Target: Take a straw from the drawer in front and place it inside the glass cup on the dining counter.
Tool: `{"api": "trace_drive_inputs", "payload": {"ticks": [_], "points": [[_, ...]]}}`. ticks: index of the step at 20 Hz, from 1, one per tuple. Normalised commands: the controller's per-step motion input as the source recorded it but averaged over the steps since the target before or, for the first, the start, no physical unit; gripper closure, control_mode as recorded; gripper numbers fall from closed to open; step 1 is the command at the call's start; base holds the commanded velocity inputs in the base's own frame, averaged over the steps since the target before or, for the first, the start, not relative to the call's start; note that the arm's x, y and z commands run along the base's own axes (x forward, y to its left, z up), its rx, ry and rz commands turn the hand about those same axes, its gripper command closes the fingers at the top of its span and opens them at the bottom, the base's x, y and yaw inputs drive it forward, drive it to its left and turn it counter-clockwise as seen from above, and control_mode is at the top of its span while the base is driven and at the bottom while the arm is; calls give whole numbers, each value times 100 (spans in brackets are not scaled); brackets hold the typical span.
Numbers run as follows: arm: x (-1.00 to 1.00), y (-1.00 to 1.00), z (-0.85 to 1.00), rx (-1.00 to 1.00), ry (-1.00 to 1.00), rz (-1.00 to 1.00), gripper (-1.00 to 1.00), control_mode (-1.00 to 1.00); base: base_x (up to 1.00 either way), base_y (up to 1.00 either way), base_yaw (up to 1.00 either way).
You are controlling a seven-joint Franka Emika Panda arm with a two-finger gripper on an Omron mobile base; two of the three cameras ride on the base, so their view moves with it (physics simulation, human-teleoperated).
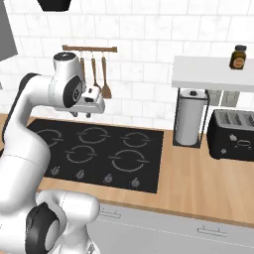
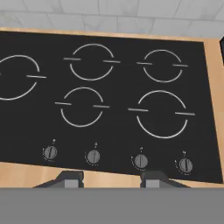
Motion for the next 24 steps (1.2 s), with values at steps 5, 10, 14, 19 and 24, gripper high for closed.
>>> {"api": "trace_drive_inputs", "payload": {"ticks": [5, 10, 14, 19, 24], "points": [[0, 0, 0, 0, 0, 0, -100, 100, -3, 0, 0], [0, 0, 0, 0, 0, 0, -100, 100, -96, -3, -1], [0, 0, 0, 0, 0, 0, -100, 100, -76, -41, 2], [0, 0, 0, 0, 0, 0, -100, 100, -2, -79, 34], [0, 0, 0, 0, 0, 0, -100, 100, 2, -83, 58]]}}
